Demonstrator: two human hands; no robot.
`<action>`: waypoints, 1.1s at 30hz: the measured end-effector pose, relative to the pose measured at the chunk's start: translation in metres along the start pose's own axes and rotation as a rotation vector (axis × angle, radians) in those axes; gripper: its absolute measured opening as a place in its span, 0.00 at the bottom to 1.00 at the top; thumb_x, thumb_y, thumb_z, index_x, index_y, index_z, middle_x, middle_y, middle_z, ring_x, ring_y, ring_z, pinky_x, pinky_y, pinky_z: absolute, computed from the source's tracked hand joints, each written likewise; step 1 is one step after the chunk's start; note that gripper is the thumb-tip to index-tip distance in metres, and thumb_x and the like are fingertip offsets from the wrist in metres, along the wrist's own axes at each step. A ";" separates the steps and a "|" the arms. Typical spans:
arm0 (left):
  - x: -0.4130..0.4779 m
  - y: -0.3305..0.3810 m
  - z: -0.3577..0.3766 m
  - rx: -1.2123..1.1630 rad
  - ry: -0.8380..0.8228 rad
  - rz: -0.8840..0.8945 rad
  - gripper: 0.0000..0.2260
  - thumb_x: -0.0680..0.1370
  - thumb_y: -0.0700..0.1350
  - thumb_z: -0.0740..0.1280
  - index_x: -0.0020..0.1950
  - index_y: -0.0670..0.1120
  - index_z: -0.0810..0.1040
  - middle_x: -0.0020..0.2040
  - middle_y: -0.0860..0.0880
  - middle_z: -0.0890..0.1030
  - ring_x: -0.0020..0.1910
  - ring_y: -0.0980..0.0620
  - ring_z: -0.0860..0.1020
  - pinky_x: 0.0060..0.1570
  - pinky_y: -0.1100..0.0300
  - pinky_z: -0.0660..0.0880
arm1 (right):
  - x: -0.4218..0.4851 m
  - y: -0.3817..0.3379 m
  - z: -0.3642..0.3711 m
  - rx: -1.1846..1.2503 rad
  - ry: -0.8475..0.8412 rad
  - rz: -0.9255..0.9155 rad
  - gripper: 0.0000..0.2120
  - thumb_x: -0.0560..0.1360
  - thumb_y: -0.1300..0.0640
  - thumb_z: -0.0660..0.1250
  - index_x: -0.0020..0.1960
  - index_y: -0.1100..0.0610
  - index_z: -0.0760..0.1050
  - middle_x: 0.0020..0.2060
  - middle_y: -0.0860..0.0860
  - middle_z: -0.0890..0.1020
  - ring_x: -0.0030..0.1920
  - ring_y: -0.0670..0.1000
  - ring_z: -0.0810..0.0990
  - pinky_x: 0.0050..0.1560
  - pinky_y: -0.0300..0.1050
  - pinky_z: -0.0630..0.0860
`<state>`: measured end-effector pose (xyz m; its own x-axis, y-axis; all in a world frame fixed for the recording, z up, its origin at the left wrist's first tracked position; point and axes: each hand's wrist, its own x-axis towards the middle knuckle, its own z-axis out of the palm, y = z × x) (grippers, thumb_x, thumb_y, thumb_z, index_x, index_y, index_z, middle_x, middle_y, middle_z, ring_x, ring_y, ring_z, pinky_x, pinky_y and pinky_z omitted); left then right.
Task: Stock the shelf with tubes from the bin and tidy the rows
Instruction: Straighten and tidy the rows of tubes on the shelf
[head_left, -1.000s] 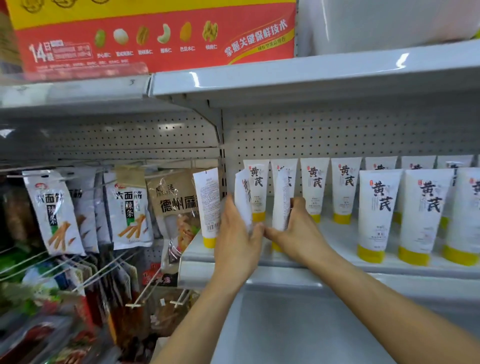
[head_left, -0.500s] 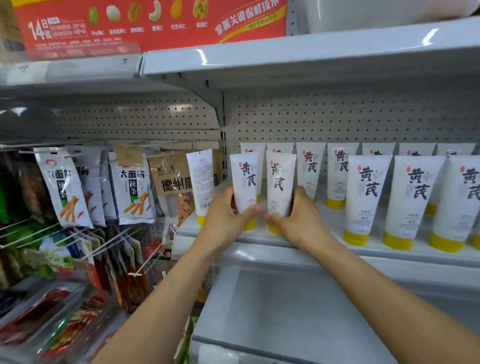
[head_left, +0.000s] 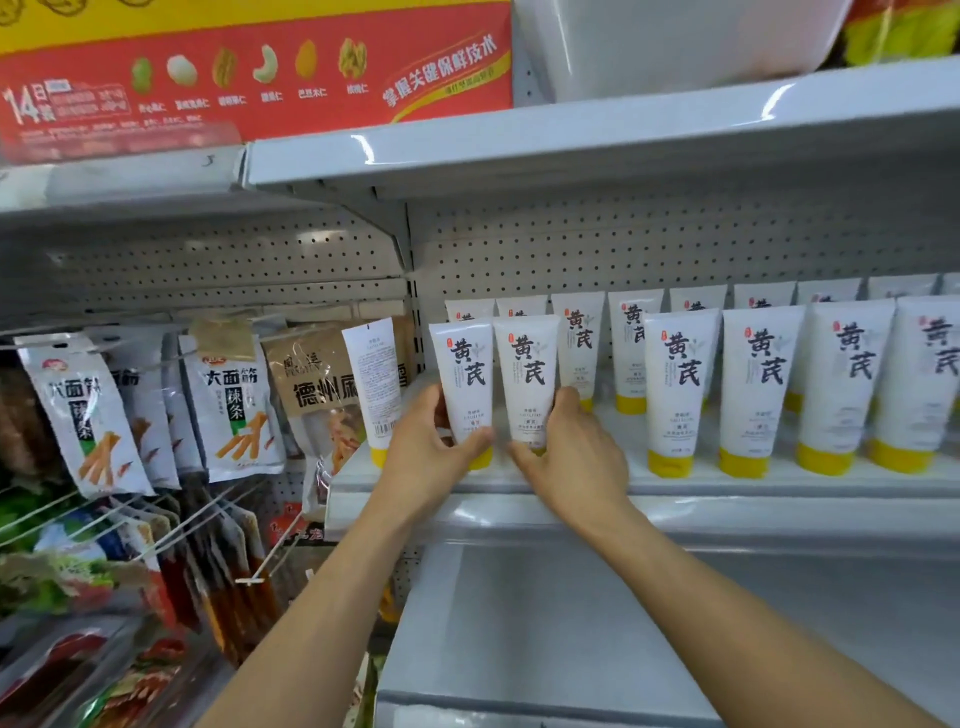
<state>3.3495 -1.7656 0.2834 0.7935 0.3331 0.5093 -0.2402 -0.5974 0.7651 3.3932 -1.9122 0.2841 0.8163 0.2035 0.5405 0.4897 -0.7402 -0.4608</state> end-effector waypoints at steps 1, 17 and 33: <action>0.000 0.000 -0.001 -0.011 -0.002 0.002 0.20 0.72 0.46 0.75 0.60 0.56 0.71 0.57 0.58 0.79 0.55 0.60 0.77 0.53 0.63 0.75 | 0.000 0.000 0.000 -0.017 0.004 -0.001 0.23 0.74 0.46 0.67 0.60 0.59 0.63 0.56 0.57 0.78 0.57 0.58 0.77 0.48 0.49 0.72; -0.023 -0.001 0.011 0.158 0.147 0.117 0.30 0.74 0.50 0.72 0.70 0.49 0.60 0.64 0.55 0.74 0.49 0.60 0.77 0.45 0.63 0.71 | -0.035 0.032 0.003 -0.026 0.234 -0.196 0.22 0.75 0.49 0.66 0.66 0.52 0.65 0.59 0.55 0.77 0.51 0.59 0.79 0.45 0.49 0.75; -0.017 0.001 0.016 0.337 0.112 -0.030 0.26 0.74 0.55 0.70 0.66 0.53 0.63 0.59 0.54 0.79 0.53 0.52 0.80 0.49 0.50 0.78 | -0.037 0.021 -0.007 -0.302 -0.014 -0.162 0.24 0.75 0.38 0.51 0.60 0.45 0.79 0.44 0.56 0.82 0.44 0.59 0.79 0.43 0.50 0.76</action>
<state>3.3449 -1.7835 0.2690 0.7271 0.4209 0.5424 -0.0047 -0.7870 0.6169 3.3707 -1.9395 0.2592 0.7404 0.3410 0.5793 0.5019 -0.8536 -0.1390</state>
